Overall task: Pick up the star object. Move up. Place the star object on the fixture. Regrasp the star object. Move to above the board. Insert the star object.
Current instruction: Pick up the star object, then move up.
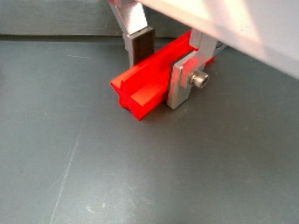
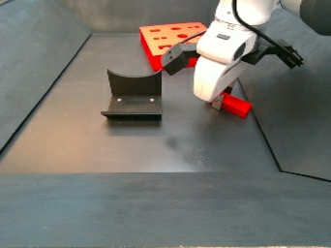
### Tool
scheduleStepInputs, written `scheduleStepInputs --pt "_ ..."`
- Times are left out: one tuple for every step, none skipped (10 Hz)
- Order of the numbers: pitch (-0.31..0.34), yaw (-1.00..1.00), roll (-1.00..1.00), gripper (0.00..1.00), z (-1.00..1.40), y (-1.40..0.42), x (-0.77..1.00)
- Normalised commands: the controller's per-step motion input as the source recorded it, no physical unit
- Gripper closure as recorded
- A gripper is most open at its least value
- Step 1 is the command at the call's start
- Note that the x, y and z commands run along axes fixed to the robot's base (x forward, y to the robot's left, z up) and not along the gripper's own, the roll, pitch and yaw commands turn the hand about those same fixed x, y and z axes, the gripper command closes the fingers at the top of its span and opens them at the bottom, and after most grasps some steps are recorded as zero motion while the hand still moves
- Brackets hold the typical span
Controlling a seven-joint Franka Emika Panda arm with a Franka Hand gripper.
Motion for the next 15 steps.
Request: scheduleStepInputs --pt "0.000 0.00 0.00 1.00 0.00 0.00 0.00" --pt "0.000 0.00 0.00 1.00 0.00 0.00 0.00" --pt "0.000 0.00 0.00 1.00 0.00 0.00 0.00" --pt "0.000 0.00 0.00 1.00 0.00 0.00 0.00" --pt "0.000 0.00 0.00 1.00 0.00 0.00 0.00" --pt "0.000 0.00 0.00 1.00 0.00 0.00 0.00" --pt "0.000 0.00 0.00 1.00 0.00 0.00 0.00" --pt "0.000 0.00 0.00 1.00 0.00 0.00 0.00" --pt "0.000 0.00 0.00 1.00 0.00 0.00 0.00" --pt "0.000 0.00 0.00 1.00 0.00 0.00 0.00" --pt "0.000 0.00 0.00 1.00 0.83 0.00 0.00" --pt "0.018 -0.04 0.00 1.00 0.82 0.00 -0.04" --pt "0.051 -0.04 -0.02 1.00 0.72 -0.02 -0.07" --pt "0.066 -0.03 -0.03 1.00 0.61 -0.01 -0.04" --pt "0.075 -0.02 -0.04 1.00 0.45 0.00 -0.01"
